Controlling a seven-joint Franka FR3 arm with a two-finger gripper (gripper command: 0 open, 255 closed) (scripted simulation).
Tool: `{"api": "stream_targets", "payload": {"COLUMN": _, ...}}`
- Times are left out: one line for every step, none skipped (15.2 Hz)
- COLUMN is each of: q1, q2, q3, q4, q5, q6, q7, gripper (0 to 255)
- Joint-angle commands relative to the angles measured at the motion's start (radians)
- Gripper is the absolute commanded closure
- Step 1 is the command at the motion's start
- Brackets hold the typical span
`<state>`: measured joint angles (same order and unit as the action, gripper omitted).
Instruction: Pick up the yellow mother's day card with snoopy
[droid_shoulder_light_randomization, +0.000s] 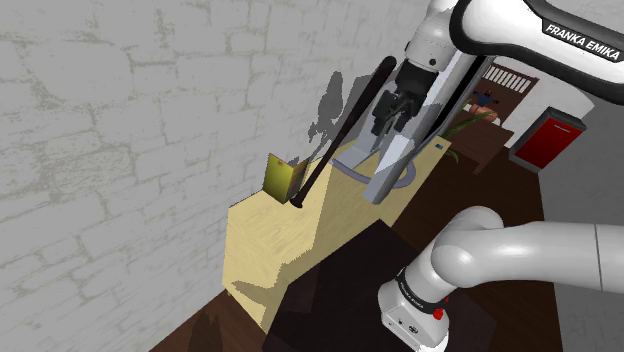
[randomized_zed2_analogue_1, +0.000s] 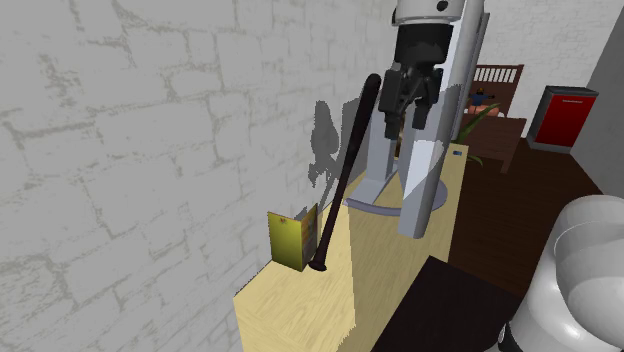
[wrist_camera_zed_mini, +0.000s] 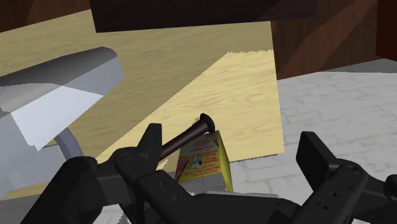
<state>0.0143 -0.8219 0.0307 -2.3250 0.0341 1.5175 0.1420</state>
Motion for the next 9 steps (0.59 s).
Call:
{"api": "stream_targets", "payload": {"q1": 0.0, "q2": 0.0, "q3": 0.0, "q4": 0.0, "q5": 0.0, "q6": 0.0, "q7": 0.0, "gripper": 0}}
{"api": "stream_targets", "payload": {"q1": 0.002, "q2": 0.017, "q3": -0.004, "q4": -0.017, "q5": -0.003, "q6": 0.036, "q7": -0.013, "gripper": 0}}
{"api": "stream_targets", "payload": {"q1": 0.004, "q2": 0.035, "q3": -0.007, "q4": -0.033, "q5": -0.006, "q6": 0.073, "q7": -0.025, "gripper": 0}}
{"api": "stream_targets", "payload": {"q1": 0.007, "q2": 0.055, "q3": -0.011, "q4": -0.048, "q5": -0.009, "q6": 0.11, "q7": -0.038, "gripper": 0}}
{"api": "stream_targets", "payload": {"q1": 0.009, "q2": 0.076, "q3": -0.014, "q4": -0.061, "q5": -0.012, "q6": 0.147, "q7": -0.05, "gripper": 0}}
{"api": "stream_targets", "payload": {"q1": 0.011, "q2": 0.099, "q3": -0.018, "q4": -0.072, "q5": -0.015, "q6": 0.183, "q7": -0.063, "gripper": 0}}
{"api": "stream_targets", "payload": {"q1": 0.013, "q2": 0.123, "q3": -0.021, "q4": -0.082, "q5": -0.017, "q6": 0.22, "q7": -0.075, "gripper": 0}}
{"api": "stream_targets", "payload": {"q1": 0.015, "q2": 0.149, "q3": -0.025, "q4": -0.091, "q5": -0.02, "q6": 0.256, "q7": -0.087, "gripper": 0}}
{"api": "stream_targets", "payload": {"q1": 0.018, "q2": 0.175, "q3": -0.028, "q4": -0.098, "q5": -0.022, "q6": 0.293, "q7": -0.099, "gripper": 0}}
